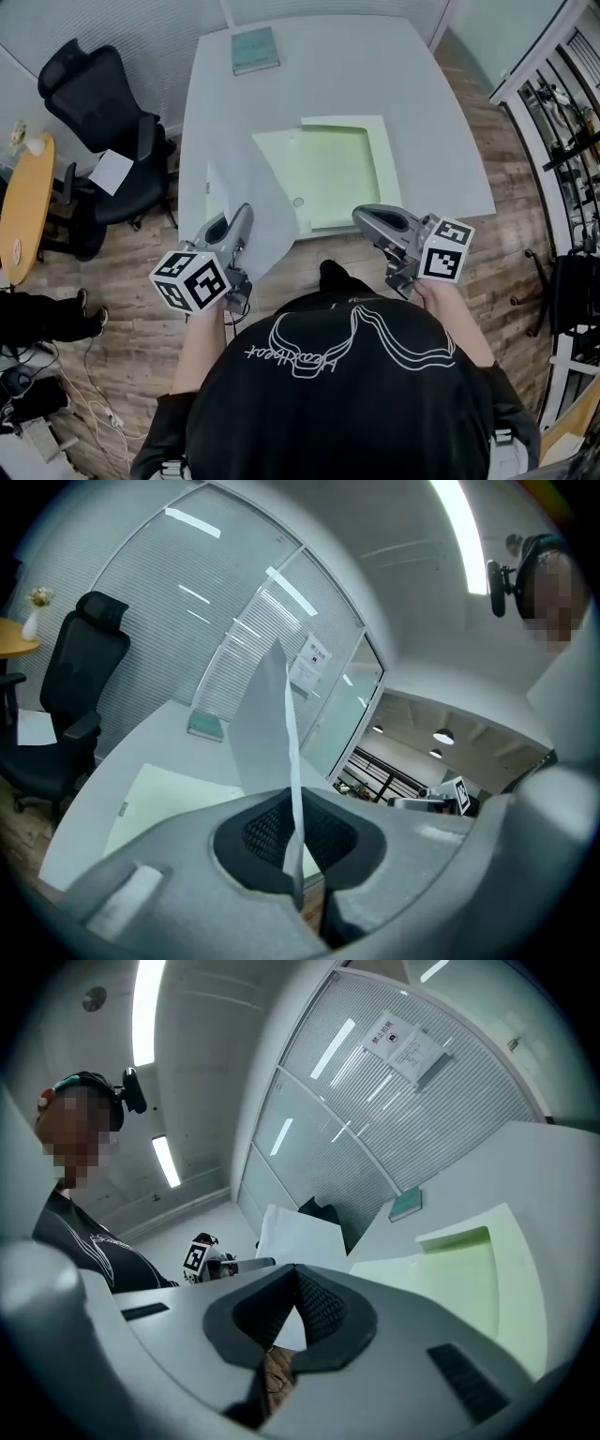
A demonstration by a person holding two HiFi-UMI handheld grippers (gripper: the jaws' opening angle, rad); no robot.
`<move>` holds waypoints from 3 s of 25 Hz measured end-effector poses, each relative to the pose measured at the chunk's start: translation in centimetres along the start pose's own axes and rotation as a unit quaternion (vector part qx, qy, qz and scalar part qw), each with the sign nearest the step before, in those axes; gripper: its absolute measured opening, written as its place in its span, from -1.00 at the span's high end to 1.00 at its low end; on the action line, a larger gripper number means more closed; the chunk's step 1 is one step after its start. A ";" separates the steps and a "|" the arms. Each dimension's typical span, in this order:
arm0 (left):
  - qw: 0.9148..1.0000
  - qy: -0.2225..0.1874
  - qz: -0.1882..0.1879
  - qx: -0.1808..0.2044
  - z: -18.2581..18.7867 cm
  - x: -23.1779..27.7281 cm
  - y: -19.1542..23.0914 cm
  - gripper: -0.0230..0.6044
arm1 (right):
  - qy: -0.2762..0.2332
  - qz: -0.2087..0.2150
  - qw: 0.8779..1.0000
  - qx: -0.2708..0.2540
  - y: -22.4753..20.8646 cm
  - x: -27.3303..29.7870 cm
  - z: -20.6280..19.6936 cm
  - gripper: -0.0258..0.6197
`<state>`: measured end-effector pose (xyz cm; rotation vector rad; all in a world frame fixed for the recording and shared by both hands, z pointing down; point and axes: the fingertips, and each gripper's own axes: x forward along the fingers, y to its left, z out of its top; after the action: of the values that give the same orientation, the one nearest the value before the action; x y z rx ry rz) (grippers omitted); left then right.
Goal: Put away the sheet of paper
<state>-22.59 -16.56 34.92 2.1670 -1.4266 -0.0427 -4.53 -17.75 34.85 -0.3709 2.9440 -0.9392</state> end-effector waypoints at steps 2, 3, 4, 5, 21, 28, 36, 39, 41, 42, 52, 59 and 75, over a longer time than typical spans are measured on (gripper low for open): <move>1.000 0.005 0.002 -0.007 0.2 0.8 0.8 0.89 | 0.003 -0.001 1.000 0.004 -1.1 0.5 0.5 0.89; 1.000 0.009 0.003 -0.011 0.3 1.3 1.4 0.89 | 0.005 -0.002 1.000 0.005 -1.7 0.8 0.8 0.89; 1.000 0.014 0.004 -0.015 0.3 1.8 1.9 0.89 | 0.008 -0.004 1.000 0.005 -2.3 1.2 1.0 0.89; 1.000 0.019 0.005 -0.019 0.3 2.2 2.4 0.89 | 0.012 -0.005 1.000 0.006 -2.9 1.5 1.1 0.89; 0.994 0.066 -0.018 -0.090 0.4 8.8 6.3 0.89 | 0.029 -0.006 0.998 0.046 -9.6 4.0 3.0 0.89; 0.991 0.080 -0.022 -0.104 -0.2 10.6 6.7 0.89 | 0.034 -0.002 0.998 0.061 -10.9 4.3 2.8 0.89; 0.987 0.099 -0.025 -0.121 -1.6 11.9 7.6 0.89 | 0.030 -0.010 0.997 0.070 -12.0 3.7 2.4 0.89; 0.985 0.107 -0.026 -0.132 -2.3 12.3 8.4 0.89 | 0.029 -0.012 0.997 0.073 -12.2 3.6 2.1 0.89; 0.983 0.113 -0.030 -0.141 -2.7 12.9 8.7 0.89 | 0.029 -0.015 0.997 0.077 -12.5 3.6 1.9 0.89; 0.982 0.117 -0.030 -0.145 -2.9 13.1 8.9 0.89 | 0.029 -0.017 0.996 0.079 -12.7 3.6 1.8 0.89; 0.975 0.144 -0.028 -0.167 -4.6 15.5 10.2 0.89 | 0.025 -0.028 0.995 0.091 -14.5 3.3 1.9 0.89; 0.971 0.153 -0.032 -0.182 -5.5 16.2 10.3 0.89 | 0.018 -0.035 0.995 0.097 -15.0 3.0 2.0 0.89; 0.963 0.187 -0.024 -0.192 -7.8 19.4 10.1 0.89 | -0.009 -0.050 0.992 0.115 -17.8 0.9 2.9 0.89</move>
<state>-20.19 -32.93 51.18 1.7761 -1.0509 0.0656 -1.23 -33.67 42.73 -0.5167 2.7822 -1.2646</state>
